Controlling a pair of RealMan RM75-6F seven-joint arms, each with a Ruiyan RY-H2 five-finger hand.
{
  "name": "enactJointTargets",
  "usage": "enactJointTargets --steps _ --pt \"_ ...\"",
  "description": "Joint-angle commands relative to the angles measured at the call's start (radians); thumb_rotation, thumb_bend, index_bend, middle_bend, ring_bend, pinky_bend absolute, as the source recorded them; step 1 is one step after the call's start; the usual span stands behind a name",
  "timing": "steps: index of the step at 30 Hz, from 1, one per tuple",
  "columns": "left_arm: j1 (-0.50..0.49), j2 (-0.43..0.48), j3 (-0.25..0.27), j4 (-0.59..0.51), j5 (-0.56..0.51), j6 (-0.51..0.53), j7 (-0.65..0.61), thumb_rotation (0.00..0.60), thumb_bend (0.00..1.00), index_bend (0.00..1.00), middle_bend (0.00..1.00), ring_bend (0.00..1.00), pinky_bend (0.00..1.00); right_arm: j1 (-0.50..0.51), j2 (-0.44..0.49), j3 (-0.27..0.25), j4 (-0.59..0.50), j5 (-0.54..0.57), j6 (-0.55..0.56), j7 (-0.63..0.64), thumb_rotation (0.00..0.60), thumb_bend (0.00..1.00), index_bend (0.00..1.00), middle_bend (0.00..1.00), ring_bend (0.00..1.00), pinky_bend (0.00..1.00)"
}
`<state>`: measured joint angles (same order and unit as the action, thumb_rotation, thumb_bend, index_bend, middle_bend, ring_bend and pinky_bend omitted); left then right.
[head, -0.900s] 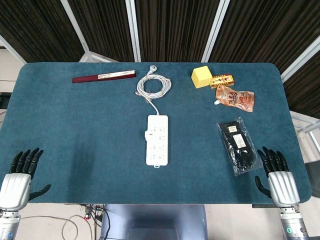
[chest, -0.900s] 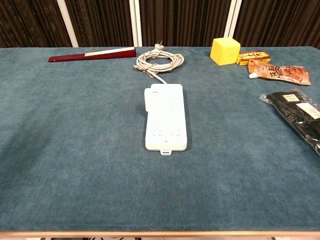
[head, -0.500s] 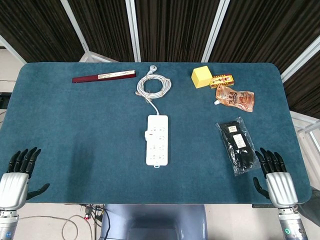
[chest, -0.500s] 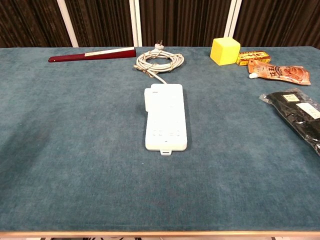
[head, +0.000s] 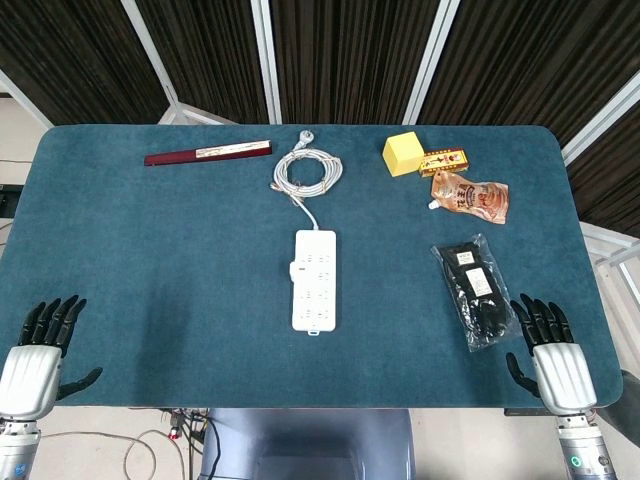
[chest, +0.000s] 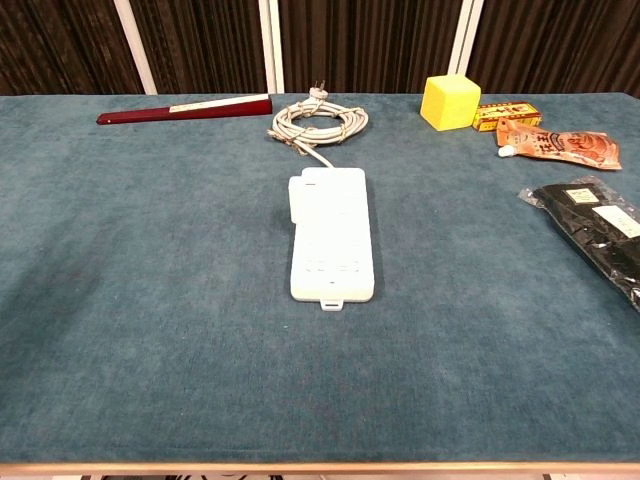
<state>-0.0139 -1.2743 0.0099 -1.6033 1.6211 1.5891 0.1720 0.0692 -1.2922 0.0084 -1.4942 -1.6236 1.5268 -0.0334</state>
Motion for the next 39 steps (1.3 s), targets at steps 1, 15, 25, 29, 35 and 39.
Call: enactJointTargets --steps 1,15,25,29,35,39 --pt "-0.001 0.0 -0.002 0.001 -0.003 -0.001 0.001 0.6 0.02 0.05 0.03 0.01 0.04 0.008 -0.006 -0.006 0.002 -0.018 -0.005 -0.006 0.6 0.49 0.0 0.0 0.0 0.0" --pt "-0.021 -0.016 -0.013 -0.009 -0.041 -0.052 0.036 0.6 0.02 0.05 0.03 0.01 0.04 0.196 -0.042 0.063 -0.126 -0.102 -0.185 -0.166 0.6 0.49 0.0 0.05 0.0 0.03" --pt "-0.109 -0.02 -0.08 -0.102 -0.097 -0.16 0.118 0.6 0.02 0.06 0.04 0.01 0.04 0.313 -0.14 0.103 -0.19 -0.038 -0.361 -0.319 0.6 0.49 0.06 0.11 0.03 0.07" --pt "-0.158 -0.021 -0.116 -0.156 -0.128 -0.214 0.157 0.6 0.02 0.07 0.04 0.01 0.04 0.34 -0.185 0.105 -0.186 -0.016 -0.399 -0.349 0.6 0.49 0.1 0.14 0.05 0.08" --pt "-0.243 -0.02 -0.188 -0.238 -0.21 -0.307 0.198 0.6 0.02 0.08 0.04 0.01 0.04 0.366 -0.249 0.095 -0.174 0.006 -0.434 -0.374 0.6 0.49 0.13 0.18 0.07 0.09" --pt "-0.305 -0.024 -0.238 -0.266 -0.278 -0.37 0.231 0.6 0.02 0.09 0.04 0.01 0.04 0.38 -0.299 0.079 -0.152 0.024 -0.463 -0.387 0.6 0.49 0.13 0.18 0.07 0.09"
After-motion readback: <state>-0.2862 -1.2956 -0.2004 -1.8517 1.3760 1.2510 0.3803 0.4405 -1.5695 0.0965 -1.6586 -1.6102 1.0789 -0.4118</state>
